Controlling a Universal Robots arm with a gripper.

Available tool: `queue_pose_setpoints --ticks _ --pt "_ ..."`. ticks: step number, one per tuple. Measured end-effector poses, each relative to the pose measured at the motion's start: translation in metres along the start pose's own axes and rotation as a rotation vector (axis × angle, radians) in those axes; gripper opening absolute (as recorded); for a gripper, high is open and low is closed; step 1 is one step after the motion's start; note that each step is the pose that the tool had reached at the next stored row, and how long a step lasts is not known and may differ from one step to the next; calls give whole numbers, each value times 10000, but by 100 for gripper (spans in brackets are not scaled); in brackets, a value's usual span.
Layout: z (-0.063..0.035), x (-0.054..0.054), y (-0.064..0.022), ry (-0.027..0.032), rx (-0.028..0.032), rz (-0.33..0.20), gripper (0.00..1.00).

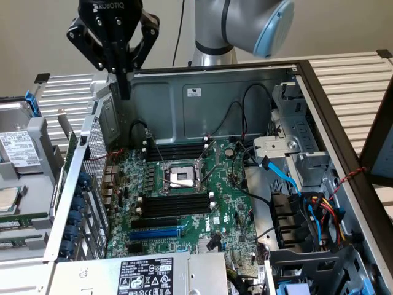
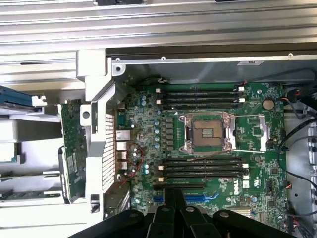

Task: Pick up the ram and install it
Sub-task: 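Reach for the ram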

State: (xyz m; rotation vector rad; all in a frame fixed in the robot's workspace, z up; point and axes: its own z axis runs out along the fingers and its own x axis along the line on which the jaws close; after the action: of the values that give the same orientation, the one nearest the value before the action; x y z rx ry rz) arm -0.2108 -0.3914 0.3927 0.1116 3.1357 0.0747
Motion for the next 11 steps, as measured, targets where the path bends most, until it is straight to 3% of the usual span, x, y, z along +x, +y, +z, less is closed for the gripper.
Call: queue_pose_setpoints --ticks 5,6,11 --pt "0 228 5 72 5 4 13" --pt "0 274 8 88 6 6 19" --pt "4 503 26 145 10 8 19"
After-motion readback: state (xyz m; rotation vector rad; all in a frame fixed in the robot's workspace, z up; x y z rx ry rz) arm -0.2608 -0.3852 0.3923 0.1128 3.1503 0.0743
